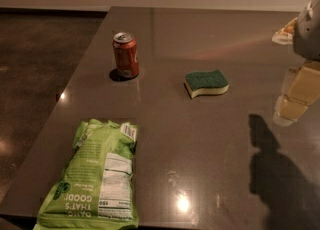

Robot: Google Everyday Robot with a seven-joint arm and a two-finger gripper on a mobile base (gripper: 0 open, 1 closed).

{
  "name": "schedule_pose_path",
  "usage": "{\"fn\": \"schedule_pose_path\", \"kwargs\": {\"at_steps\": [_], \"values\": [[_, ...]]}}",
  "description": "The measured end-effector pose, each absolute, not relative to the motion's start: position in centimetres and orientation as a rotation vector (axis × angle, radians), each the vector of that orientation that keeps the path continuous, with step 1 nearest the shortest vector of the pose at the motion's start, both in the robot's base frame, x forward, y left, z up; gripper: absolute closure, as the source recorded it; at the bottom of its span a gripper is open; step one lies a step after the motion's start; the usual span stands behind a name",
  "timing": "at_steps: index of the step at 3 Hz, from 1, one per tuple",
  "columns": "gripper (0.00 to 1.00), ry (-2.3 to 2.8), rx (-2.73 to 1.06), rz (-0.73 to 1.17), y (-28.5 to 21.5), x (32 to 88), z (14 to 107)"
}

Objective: Move green rice chip bag near sponge

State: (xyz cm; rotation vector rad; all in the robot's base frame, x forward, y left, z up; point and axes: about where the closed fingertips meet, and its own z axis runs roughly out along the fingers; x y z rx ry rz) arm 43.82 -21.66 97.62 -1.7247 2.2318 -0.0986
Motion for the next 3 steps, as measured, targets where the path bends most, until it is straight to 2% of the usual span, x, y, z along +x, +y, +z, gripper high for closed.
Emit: {"fn": "schedule_pose_path", "kwargs": {"at_steps": [1, 3], "values": [[0.00, 2.216, -1.732, -0.126, -21.3, 44.3, 98.0], [0.00, 2.038, -1.884, -0.139, -14.8, 47.0, 99.6]]}}
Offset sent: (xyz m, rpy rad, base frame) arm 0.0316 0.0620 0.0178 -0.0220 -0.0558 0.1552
